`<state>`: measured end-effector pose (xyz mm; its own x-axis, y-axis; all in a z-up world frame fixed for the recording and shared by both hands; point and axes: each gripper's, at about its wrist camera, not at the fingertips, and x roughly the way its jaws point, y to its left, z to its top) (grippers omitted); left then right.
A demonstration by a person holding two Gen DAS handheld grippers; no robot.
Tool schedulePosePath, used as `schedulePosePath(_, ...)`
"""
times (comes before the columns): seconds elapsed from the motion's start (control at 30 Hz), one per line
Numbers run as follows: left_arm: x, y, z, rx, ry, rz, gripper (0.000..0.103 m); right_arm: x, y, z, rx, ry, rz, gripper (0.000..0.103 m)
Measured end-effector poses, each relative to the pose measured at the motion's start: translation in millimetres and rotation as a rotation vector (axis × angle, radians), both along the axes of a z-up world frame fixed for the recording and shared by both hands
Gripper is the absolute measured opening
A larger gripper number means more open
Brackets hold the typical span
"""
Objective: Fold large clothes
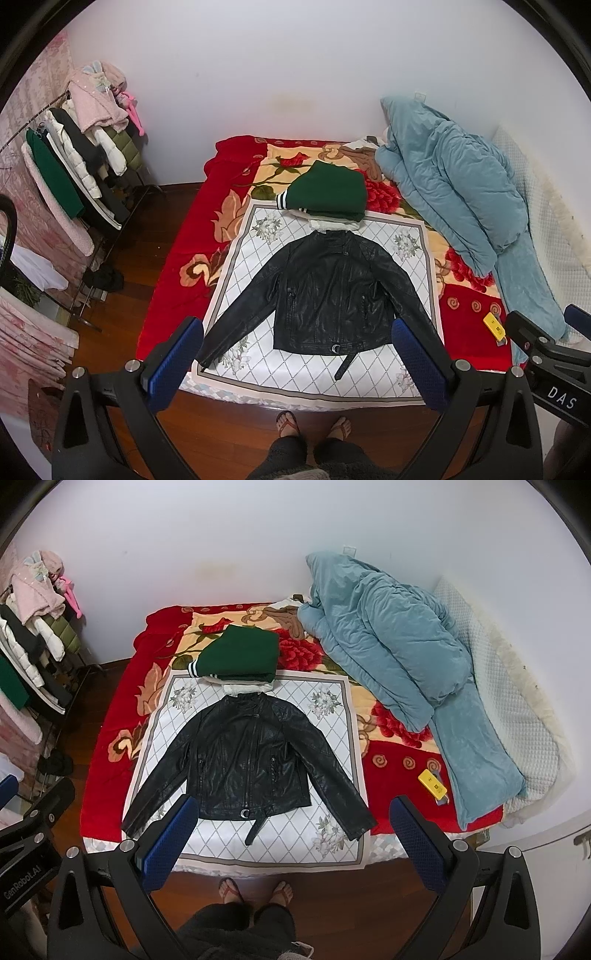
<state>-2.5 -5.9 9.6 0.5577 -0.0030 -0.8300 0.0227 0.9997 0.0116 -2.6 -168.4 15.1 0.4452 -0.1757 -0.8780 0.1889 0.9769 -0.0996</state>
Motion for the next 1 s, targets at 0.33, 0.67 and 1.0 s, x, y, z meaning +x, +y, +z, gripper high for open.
schedulePosePath(0.33,-0.7,0.3,-0.2,0.0,0.0,-0.002,0.103,-1.1,1.5,0.9,0.001,-0.002,0.002,0.103)
schedulePosePath(0.67,-2.0,-3.9,12.3,-0.001,-0.005,0.0,0.103,-6.5,2.6,16.6,0.0,-0.003,0.008,0.103)
schedulePosePath(1.0,-1.8,-5.5,17.5,-0.003,-0.006,-0.001,0.103,-6.4,6.5,23.6,-0.004,-0.007,0.007,0.103)
